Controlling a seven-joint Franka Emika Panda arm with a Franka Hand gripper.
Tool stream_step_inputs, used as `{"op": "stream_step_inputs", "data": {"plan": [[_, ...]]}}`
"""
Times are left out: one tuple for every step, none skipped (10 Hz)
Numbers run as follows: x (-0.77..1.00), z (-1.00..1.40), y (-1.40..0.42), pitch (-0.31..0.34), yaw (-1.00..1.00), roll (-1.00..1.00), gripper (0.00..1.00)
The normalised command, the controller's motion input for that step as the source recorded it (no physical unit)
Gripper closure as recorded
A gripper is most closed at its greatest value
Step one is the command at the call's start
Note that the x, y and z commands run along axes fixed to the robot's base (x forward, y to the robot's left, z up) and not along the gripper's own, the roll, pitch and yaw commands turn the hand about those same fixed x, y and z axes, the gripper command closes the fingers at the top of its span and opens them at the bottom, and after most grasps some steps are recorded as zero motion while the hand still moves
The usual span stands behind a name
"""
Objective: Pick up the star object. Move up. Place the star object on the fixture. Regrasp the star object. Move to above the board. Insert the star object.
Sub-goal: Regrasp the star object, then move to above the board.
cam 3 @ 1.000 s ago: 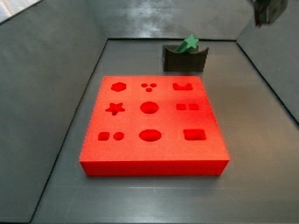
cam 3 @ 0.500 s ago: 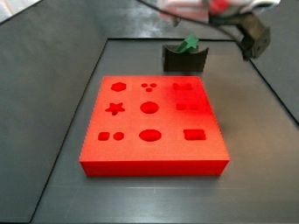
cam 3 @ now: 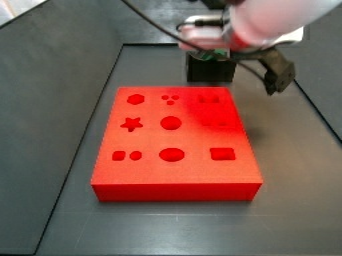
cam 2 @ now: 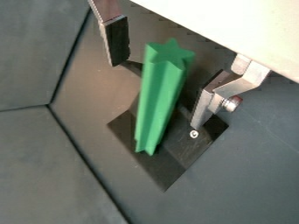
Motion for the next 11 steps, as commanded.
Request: {"op": "stream_step_inputs", "data": {"plan": [[0.06,-0.35,0.00,0.017,-0.03,0.06,0.00],[0.06,-0.25,0.00,0.023,-0.02,0.06,0.00],[0.00,0.00,0.00,0.000,0.00,0.00,1.00],[0.05,1.00,-0.05,0.065,-0.04,0.09,1.00],[0.05,1.00,-0.05,0.065,-0.04,0.09,1.00],[0.04,1.00,-0.05,0.079,-0.03,0.06,1.00],[0.04,1.00,-0.05,0.087,-0.01,0.02,1.00],[0.04,1.00,-0.05,0.097,0.01,-0.01,1.00],[0.03,1.00,-0.04,0.100,0.03,-0.03,1.00],[0.03,1.00,-0.04,0.104,0.04,-0.03,1.00],[0.03,1.00,-0.04,0.101,0.05,-0.04,1.00]]}}
